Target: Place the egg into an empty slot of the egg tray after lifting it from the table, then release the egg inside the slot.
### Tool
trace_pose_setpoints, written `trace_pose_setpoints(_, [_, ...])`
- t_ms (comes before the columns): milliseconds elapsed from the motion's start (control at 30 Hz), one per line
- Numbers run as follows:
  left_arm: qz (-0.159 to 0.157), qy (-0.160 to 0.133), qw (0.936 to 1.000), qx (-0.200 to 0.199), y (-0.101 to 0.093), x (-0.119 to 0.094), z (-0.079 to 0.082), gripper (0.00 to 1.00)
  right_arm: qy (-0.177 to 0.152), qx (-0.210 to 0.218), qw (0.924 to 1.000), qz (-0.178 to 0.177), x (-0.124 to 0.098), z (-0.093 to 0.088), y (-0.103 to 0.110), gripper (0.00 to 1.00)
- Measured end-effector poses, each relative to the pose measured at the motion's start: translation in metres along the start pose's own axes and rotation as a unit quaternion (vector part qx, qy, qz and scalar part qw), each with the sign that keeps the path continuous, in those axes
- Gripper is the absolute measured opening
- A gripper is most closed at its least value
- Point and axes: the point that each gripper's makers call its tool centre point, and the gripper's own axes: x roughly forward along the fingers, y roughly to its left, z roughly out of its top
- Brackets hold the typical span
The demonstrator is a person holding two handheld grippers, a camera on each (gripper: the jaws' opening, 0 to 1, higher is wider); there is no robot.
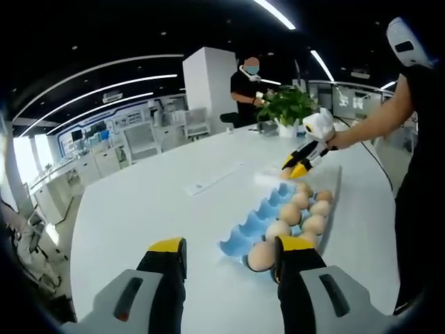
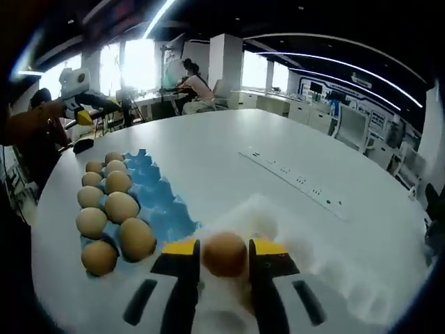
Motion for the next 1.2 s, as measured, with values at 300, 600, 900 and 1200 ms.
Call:
trace_pose_setpoints(300, [-0.003,-0.004,1.0,0.001,0.0,0.002,0.003,0.51,0.055,0.057,0.9956,0.05,0.005,-0.002,-0.002,0.28])
trace_pose_setpoints(600, [-0.003,-0.005,1.0,0.003,0.002,0.003,0.005,0.5,0.057,0.051,0.9951,0.064,0.003,-0.005,-0.001,0.28])
trace_pose_setpoints(900, [-0.005,-0.007,0.9999,0.006,0.0,0.006,0.01,0.5,0.053,0.033,0.997,0.045,0.001,-0.004,-0.001,0.25])
trace_pose_setpoints(1200, [-0.003,-0.009,1.0,0.002,0.002,0.004,0.01,0.5,0.023,0.011,0.9993,0.029,-0.01,0.01,-0.002,0.24])
